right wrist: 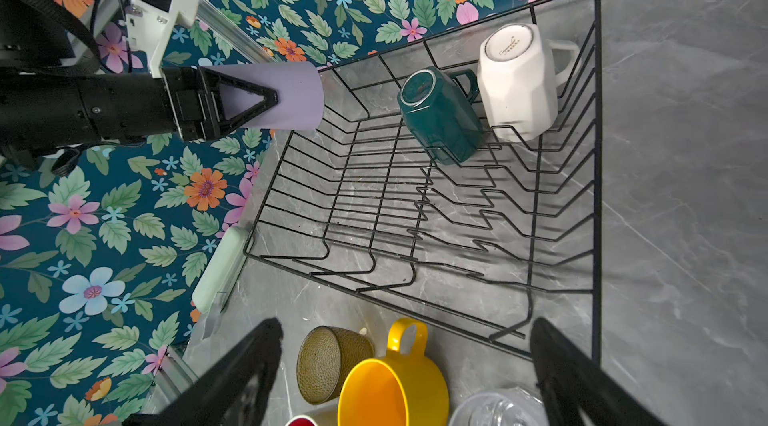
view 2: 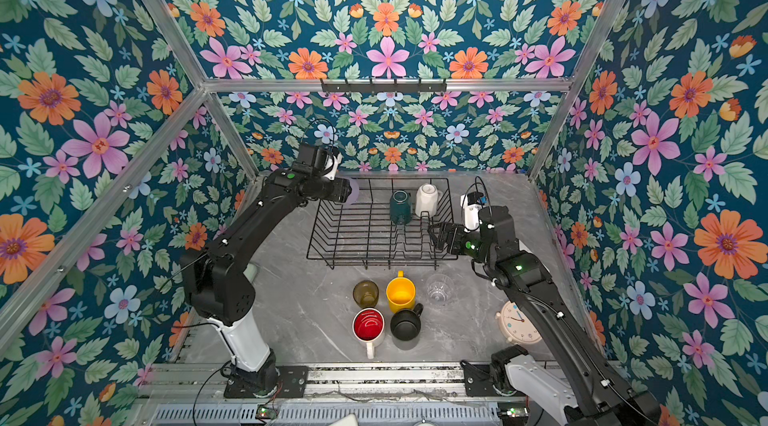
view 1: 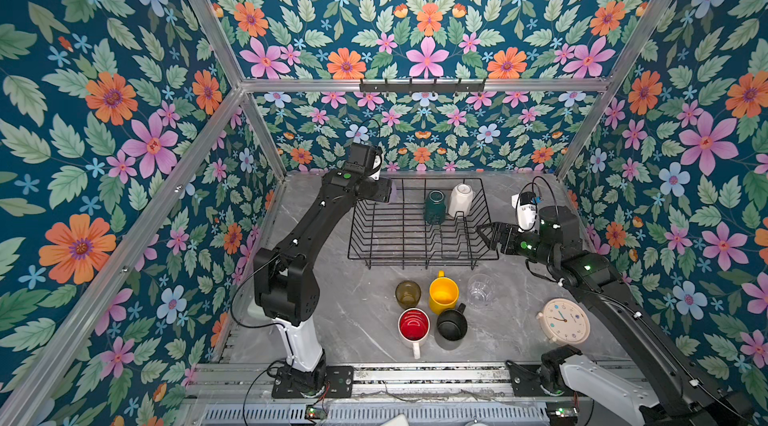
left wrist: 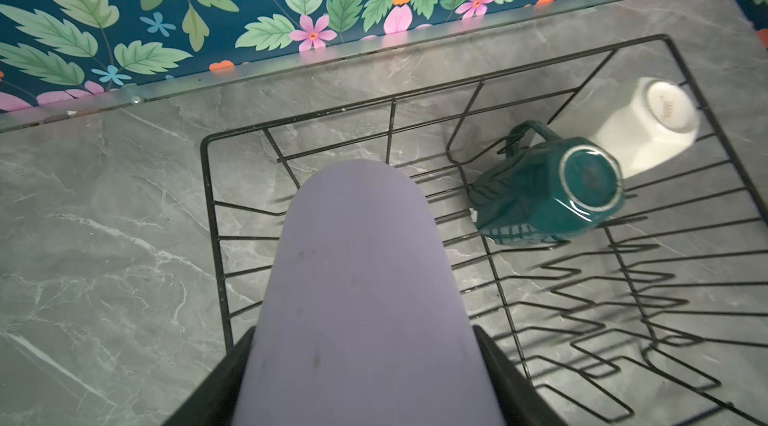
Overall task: Load the cups into the dish rack
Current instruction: 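Carry the lavender cup with the left gripper while the right gripper withdraws, then lower the lavender cup upside down into the rack with the left gripper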
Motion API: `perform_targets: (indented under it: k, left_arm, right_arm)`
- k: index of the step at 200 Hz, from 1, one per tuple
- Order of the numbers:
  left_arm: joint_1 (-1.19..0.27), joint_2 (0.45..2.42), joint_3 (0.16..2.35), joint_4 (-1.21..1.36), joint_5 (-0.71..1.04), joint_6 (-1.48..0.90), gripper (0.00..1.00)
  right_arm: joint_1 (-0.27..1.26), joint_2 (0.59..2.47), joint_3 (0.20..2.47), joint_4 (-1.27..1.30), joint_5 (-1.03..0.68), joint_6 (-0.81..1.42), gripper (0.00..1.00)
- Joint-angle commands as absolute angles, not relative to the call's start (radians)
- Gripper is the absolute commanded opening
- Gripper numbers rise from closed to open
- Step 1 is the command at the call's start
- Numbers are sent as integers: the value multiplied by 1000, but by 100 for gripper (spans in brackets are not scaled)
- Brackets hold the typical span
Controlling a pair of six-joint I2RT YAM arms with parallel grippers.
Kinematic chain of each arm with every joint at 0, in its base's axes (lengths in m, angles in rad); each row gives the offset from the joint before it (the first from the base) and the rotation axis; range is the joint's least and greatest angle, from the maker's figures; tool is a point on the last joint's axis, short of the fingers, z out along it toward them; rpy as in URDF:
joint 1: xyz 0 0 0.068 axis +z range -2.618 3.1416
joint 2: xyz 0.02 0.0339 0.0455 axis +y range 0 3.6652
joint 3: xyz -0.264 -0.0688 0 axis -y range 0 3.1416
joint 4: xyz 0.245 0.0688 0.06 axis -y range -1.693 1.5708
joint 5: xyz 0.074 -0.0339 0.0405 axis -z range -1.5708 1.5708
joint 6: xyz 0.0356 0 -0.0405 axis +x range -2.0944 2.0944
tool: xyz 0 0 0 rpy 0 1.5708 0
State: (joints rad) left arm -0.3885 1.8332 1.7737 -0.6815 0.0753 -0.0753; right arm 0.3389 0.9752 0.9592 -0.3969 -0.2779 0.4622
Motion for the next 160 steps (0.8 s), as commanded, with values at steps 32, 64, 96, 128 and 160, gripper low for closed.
perform_targets:
  k: [32, 64, 96, 128, 160]
  left_arm:
    - [-398, 1970, 1892, -774, -14, -45, 0]
    - [-402, 2050, 1950, -796, -45, -41, 0]
    - [-402, 2112, 1985, -795, -68, -35, 0]
    - [-401, 2168, 2019, -810, -74, -32, 0]
    - [-399, 2194, 2022, -793, -87, -33, 0]
  right_arm:
    - [339, 957, 939, -395, -258, 441, 93]
    - [339, 960, 941, -407, -275, 439, 93]
    - [339, 935, 922, -410, -257, 440, 93]
    - [340, 943, 931, -416, -277, 440, 93]
    - [339, 931, 920, -410, -272, 448, 93]
